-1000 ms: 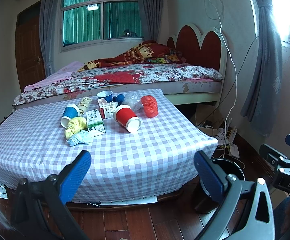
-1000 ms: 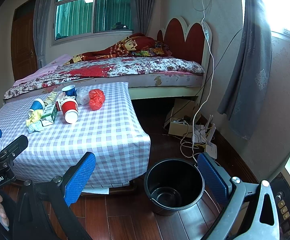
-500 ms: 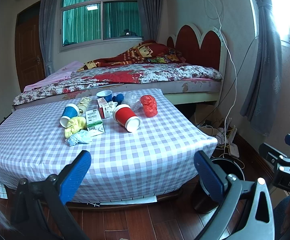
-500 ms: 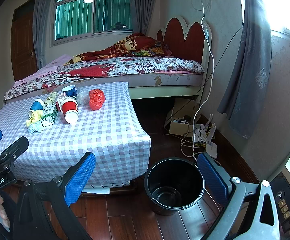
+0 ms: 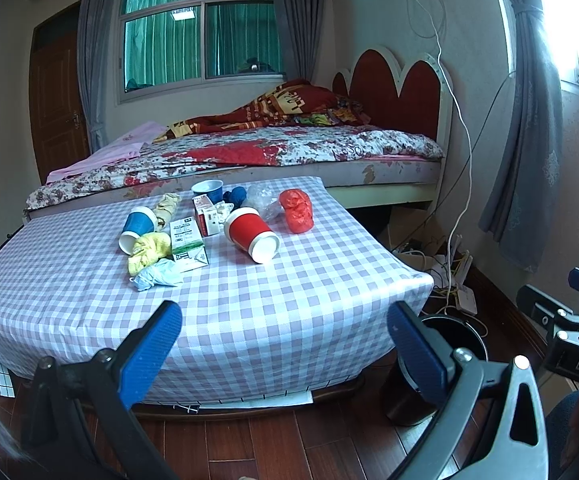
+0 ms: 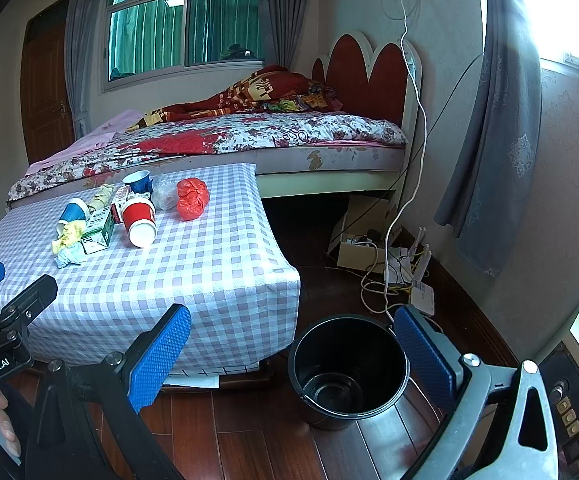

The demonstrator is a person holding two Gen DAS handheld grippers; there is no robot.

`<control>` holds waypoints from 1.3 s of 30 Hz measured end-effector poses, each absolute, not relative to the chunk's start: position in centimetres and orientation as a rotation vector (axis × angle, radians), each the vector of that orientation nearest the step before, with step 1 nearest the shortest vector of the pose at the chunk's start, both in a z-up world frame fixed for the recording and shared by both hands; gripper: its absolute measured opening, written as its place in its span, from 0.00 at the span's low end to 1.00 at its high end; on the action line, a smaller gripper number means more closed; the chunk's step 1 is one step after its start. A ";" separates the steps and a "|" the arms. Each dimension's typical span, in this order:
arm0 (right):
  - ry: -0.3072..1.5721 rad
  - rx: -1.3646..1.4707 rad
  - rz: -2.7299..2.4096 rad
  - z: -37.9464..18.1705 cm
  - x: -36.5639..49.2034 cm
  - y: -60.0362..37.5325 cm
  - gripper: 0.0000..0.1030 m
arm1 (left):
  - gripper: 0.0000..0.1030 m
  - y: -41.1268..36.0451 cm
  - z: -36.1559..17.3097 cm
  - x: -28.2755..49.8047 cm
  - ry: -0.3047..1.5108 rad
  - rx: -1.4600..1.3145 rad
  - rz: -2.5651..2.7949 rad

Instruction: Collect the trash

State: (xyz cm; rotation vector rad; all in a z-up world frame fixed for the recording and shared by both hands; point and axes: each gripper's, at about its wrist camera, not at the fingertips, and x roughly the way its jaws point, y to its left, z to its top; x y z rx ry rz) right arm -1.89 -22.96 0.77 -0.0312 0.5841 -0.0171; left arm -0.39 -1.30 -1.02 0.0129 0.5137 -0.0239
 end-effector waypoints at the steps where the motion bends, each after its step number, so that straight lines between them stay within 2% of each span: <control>1: 0.584 -0.032 -0.017 0.8 -1.9 -23.0 0.99 | 0.99 -1.3 -1.0 -0.4 0.514 0.012 -0.025; 25: 0.594 -0.035 -0.009 0.5 -1.7 -22.7 0.99 | 0.99 -1.4 -1.3 -0.2 0.519 0.020 -0.014; 39: 0.600 -0.028 0.172 -0.9 3.7 -18.8 0.99 | 0.99 4.9 -3.2 4.6 0.558 0.002 0.118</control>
